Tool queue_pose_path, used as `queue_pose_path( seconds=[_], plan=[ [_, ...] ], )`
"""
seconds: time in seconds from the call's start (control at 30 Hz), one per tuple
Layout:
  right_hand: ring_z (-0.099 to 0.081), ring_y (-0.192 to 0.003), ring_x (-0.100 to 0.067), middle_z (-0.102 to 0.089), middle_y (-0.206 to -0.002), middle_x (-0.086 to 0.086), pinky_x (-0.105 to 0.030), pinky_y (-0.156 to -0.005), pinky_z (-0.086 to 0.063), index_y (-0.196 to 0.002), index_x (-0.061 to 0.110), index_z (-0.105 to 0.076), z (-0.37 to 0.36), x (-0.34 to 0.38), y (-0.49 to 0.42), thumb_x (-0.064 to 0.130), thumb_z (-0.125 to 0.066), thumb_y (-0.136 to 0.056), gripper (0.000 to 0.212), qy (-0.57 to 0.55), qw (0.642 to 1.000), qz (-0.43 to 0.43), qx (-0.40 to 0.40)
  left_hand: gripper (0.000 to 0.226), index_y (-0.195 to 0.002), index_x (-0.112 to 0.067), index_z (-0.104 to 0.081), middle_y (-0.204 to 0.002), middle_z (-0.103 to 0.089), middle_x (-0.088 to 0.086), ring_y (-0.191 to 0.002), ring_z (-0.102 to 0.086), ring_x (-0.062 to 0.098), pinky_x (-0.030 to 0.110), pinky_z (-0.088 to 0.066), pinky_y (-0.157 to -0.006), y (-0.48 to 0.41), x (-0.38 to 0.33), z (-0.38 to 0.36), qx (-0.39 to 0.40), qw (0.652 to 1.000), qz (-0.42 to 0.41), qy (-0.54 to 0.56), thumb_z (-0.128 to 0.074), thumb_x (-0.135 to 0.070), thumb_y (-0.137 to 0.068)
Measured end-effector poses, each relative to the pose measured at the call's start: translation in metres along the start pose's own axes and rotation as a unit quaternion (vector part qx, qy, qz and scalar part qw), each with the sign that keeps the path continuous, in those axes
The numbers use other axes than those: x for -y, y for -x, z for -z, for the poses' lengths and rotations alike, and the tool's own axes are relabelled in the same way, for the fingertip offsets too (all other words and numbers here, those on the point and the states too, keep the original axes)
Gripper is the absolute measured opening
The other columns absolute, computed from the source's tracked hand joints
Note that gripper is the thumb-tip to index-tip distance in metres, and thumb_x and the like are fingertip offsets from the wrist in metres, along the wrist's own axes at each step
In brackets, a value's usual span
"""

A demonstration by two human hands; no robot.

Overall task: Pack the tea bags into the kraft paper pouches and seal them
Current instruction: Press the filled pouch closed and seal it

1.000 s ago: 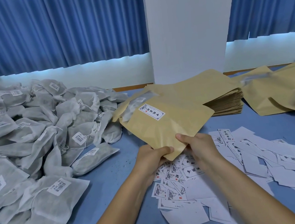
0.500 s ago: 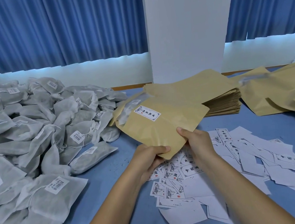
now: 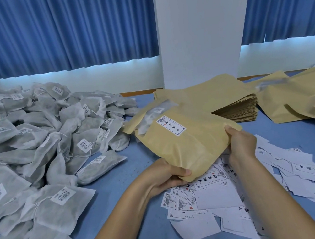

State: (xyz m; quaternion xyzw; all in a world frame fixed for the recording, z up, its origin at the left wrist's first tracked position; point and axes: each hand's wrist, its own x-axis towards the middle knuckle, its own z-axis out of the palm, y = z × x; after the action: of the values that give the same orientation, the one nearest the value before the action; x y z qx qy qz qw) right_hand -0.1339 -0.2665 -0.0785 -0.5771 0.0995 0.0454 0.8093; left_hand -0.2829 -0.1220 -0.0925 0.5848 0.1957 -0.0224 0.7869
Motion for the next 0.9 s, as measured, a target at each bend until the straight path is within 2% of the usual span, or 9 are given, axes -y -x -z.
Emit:
queue_pose_path(
  seconds=[0.17, 0.2, 0.23, 0.27, 0.3, 0.4, 0.6, 0.8, 0.9],
  plan=[
    [-0.056, -0.071, -0.020, -0.058, -0.070, -0.003, -0.035, -0.068, -0.050, -0.067, 0.008, -0.058, 0.001, 0.002, 0.000, 0.010, -0.066, -0.088, 0.022, 0.015, 1.000, 0.015, -0.011, 0.027, -0.107, -0.005, -0.062, -0.096, -0.074, 0.008, -0.089, -0.071, 0.021, 0.031, -0.059, -0.074, 0.009, -0.002, 0.008, 0.067, 0.997, 0.032, -0.029, -0.063, 0.010, -0.084],
    [-0.037, -0.073, -0.014, -0.060, -0.074, -0.005, -0.035, -0.072, -0.049, -0.072, 0.003, -0.059, 0.001, 0.002, -0.002, 0.010, -0.065, -0.088, 0.018, 0.036, 0.999, 0.019, -0.009, 0.026, -0.110, -0.004, -0.060, -0.099, -0.073, 0.009, -0.091, -0.071, 0.022, 0.031, -0.059, -0.074, 0.011, -0.003, 0.011, 0.088, 0.995, 0.041, -0.029, -0.062, 0.007, -0.086],
    [-0.035, -0.110, -0.018, -0.062, -0.081, -0.009, -0.037, -0.079, -0.049, -0.078, -0.001, -0.061, 0.001, 0.003, -0.004, 0.010, -0.065, -0.089, 0.015, 0.062, 0.998, 0.019, -0.002, 0.026, -0.113, -0.002, -0.058, -0.102, -0.072, 0.012, -0.093, -0.071, 0.025, 0.034, -0.059, -0.074, 0.011, -0.005, 0.015, 0.096, 0.994, 0.042, -0.006, -0.061, 0.002, -0.087],
    [-0.040, -0.079, -0.018, -0.063, -0.086, -0.013, -0.039, -0.084, -0.049, -0.082, 0.000, -0.061, 0.001, 0.004, -0.007, 0.010, -0.064, -0.089, 0.012, 0.083, 0.996, 0.012, 0.017, 0.029, -0.117, 0.000, -0.056, -0.106, -0.071, 0.016, -0.094, -0.070, 0.028, 0.038, -0.059, -0.074, 0.009, -0.010, 0.021, 0.080, 0.995, 0.032, 0.051, -0.060, -0.005, -0.088],
    [-0.059, -0.093, -0.028, -0.064, -0.095, -0.015, -0.043, -0.089, -0.050, -0.088, 0.003, -0.061, 0.003, 0.005, -0.010, 0.010, -0.062, -0.091, 0.007, 0.098, 0.994, -0.001, 0.047, 0.034, -0.120, 0.000, -0.055, -0.108, -0.070, 0.019, -0.093, -0.070, 0.029, 0.041, -0.059, -0.073, 0.007, -0.016, 0.029, 0.045, 0.990, 0.009, 0.133, -0.060, -0.013, -0.088],
    [-0.059, -0.095, -0.030, -0.062, -0.107, -0.017, -0.040, -0.077, -0.052, -0.110, 0.001, -0.057, 0.008, 0.010, -0.016, 0.007, -0.050, -0.097, 0.016, 0.112, 0.978, -0.051, 0.167, 0.040, -0.123, -0.007, -0.059, -0.103, -0.072, 0.015, -0.086, -0.071, 0.025, 0.038, -0.058, -0.066, 0.005, -0.034, 0.059, -0.074, 0.946, -0.087, 0.304, -0.054, -0.035, -0.095],
    [-0.070, -0.080, -0.024, -0.072, -0.094, -0.016, -0.029, -0.057, -0.056, -0.112, -0.001, -0.060, 0.019, 0.015, 0.003, 0.007, -0.057, -0.094, 0.020, 0.098, 0.928, -0.120, 0.339, 0.022, -0.107, -0.006, -0.062, -0.077, -0.073, 0.014, -0.064, -0.072, 0.024, 0.036, -0.056, -0.059, 0.011, -0.036, 0.073, -0.180, 0.935, -0.121, 0.280, -0.049, -0.021, -0.098],
    [-0.062, -0.072, -0.027, -0.066, -0.085, -0.013, -0.035, -0.051, -0.053, -0.091, 0.011, -0.063, 0.033, 0.036, 0.011, 0.001, -0.052, -0.092, 0.015, 0.173, 0.972, 0.038, 0.157, 0.024, -0.113, -0.006, -0.062, -0.091, -0.071, 0.012, -0.071, -0.070, 0.022, 0.033, -0.057, -0.061, 0.000, -0.077, 0.028, -0.173, 0.943, -0.176, 0.224, -0.050, -0.023, -0.099],
    [-0.062, -0.075, -0.037, -0.065, -0.086, -0.021, -0.055, -0.073, -0.054, -0.083, 0.002, -0.062, 0.060, 0.053, 0.003, -0.002, -0.052, -0.088, 0.012, 0.159, 0.984, 0.062, 0.058, 0.029, -0.119, -0.007, -0.060, -0.098, -0.070, 0.012, -0.079, -0.069, 0.021, 0.033, -0.058, -0.067, -0.016, -0.097, -0.021, -0.115, 0.952, -0.203, 0.196, -0.046, -0.025, -0.101]
  ],
)
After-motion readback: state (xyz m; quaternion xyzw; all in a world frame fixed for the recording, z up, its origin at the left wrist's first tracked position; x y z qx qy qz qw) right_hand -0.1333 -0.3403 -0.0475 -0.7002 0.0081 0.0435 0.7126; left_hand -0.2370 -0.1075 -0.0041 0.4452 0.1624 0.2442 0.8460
